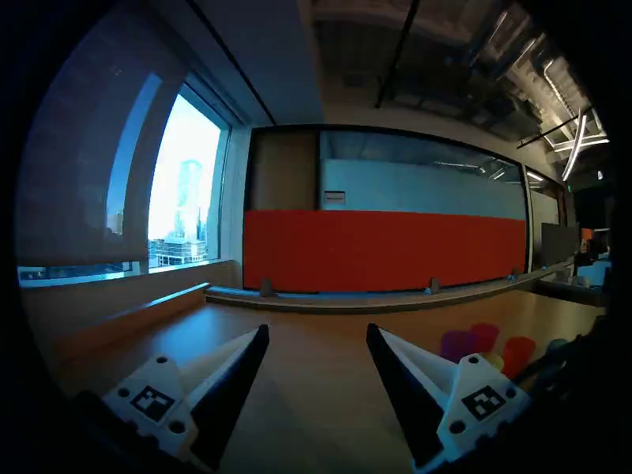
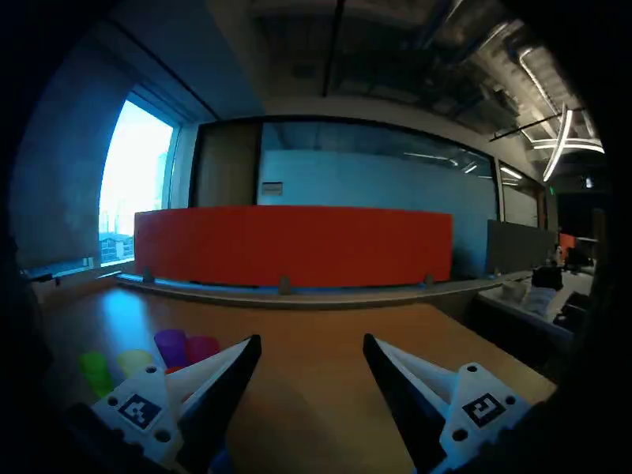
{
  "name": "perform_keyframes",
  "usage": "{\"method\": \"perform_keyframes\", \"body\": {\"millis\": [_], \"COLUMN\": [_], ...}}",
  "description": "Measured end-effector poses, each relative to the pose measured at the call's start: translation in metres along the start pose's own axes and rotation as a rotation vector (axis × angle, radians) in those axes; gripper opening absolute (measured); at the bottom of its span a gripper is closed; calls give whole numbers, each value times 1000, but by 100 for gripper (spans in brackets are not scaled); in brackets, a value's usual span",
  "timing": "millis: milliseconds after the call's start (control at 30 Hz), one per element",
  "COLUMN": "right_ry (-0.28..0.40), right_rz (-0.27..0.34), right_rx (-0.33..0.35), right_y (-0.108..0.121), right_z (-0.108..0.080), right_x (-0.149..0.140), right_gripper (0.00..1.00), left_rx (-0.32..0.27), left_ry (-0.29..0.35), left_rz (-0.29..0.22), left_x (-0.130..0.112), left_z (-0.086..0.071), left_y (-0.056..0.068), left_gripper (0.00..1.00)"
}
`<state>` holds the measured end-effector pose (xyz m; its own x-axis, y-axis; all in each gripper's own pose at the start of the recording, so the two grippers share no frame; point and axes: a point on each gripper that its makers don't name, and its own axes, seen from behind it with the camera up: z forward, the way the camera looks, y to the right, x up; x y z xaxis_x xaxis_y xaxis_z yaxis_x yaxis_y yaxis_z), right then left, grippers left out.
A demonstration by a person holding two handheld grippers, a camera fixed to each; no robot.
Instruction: Pour water
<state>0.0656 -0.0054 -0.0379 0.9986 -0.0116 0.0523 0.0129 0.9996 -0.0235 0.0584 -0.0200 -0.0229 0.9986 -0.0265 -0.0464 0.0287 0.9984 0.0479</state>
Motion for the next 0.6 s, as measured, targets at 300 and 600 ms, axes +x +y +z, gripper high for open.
{"method": "perform_keyframes", "body": {"millis": [300, 600], "right_ry": [23, 13], "right_rz": [26, -7], "right_rx": [-1, 6], "right_y": [-11, -21], "right_z": [-1, 0], "right_x": [22, 22], "right_gripper": [100, 100], "left_rx": [-1, 8], "left_ry": [14, 12], "left_rz": [9, -4], "left_x": [-9, -28], "left_z": [5, 13], "left_y": [6, 3], "left_gripper": [92, 92]}}
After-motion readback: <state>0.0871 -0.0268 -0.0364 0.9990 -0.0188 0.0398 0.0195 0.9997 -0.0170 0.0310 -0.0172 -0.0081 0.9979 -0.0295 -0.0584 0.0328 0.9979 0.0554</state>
